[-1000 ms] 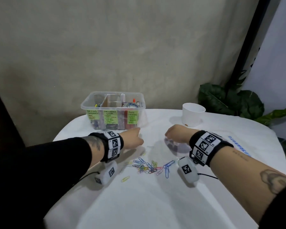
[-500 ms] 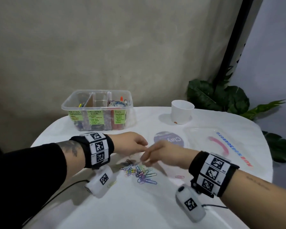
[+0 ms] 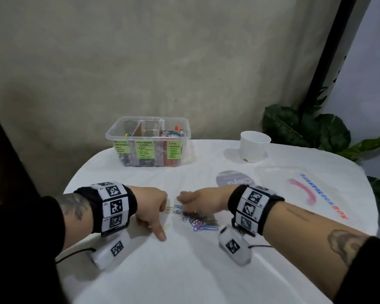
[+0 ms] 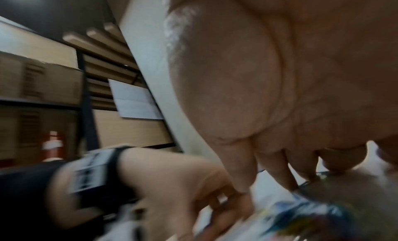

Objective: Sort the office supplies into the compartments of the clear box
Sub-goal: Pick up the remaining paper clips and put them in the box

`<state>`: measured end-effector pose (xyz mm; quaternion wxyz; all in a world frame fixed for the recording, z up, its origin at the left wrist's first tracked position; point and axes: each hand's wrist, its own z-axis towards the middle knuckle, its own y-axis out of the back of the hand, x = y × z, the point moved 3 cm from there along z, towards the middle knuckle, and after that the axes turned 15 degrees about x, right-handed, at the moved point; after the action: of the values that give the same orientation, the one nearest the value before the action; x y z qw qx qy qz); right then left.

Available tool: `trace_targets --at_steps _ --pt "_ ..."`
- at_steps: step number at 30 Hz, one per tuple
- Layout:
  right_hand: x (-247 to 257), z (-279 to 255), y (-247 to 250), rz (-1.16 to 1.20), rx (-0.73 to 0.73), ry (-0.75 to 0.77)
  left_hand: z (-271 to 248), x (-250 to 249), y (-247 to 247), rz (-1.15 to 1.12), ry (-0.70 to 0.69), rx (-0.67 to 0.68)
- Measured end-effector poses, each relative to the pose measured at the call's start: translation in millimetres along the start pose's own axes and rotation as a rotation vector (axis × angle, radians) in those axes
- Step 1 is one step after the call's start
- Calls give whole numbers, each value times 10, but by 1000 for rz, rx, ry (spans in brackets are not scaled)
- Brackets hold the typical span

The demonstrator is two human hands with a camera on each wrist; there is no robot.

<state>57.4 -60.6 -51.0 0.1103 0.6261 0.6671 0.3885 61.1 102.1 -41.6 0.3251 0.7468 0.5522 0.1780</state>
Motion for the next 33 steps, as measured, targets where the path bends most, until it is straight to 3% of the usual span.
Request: trace_targets --at_steps 2,4,6,8,9,11,13,15,18,22,24,26,27,30,33 --pt "42 -164 -115 120 15 130 87 -43 6 -67 -90 -77" --pt "-54 -329 -110 274 -113 206 184 -109 9 -221 -214 -111" --pt "-205 -475 -34 394 -303 165 247 -193 14 -398 -331 -137" --pt "-421 -586 22 382 -426 4 271 -259 23 -577 -407 -173" --pt "-534 -624 13 343 -418 -124 271 -271 43 -582 -402 -217" --pt "-730 -678 -77 239 -300 -378 217 -277 79 -386 -261 -286" --pt "-800 -670 -233 211 -227 -474 143 -279 47 -222 -85 -194" --pt "-733 -598 -402 202 -216 -488 101 -355 -47 -159 -67 -67" --pt "-428 -439 -543 183 -265 -342 147 -539 -176 -145 -190 -51" --pt "-133 -382 -430 527 -278 43 154 -655 -89 -521 -384 -83" --pt "-209 -402 -213 624 -458 42 95 -565 46 -593 -384 -187" --pt "-342 -429 -3 613 -613 -13 35 -415 142 -500 -303 -241" --pt "-419 -425 69 579 -616 -61 -2 -342 155 -407 -249 -211" --pt "-501 -347 128 401 -430 -242 -70 -224 37 -190 -103 -26" --pt "-292 -324 15 185 -257 -245 13 -201 -73 -167 -112 -54"
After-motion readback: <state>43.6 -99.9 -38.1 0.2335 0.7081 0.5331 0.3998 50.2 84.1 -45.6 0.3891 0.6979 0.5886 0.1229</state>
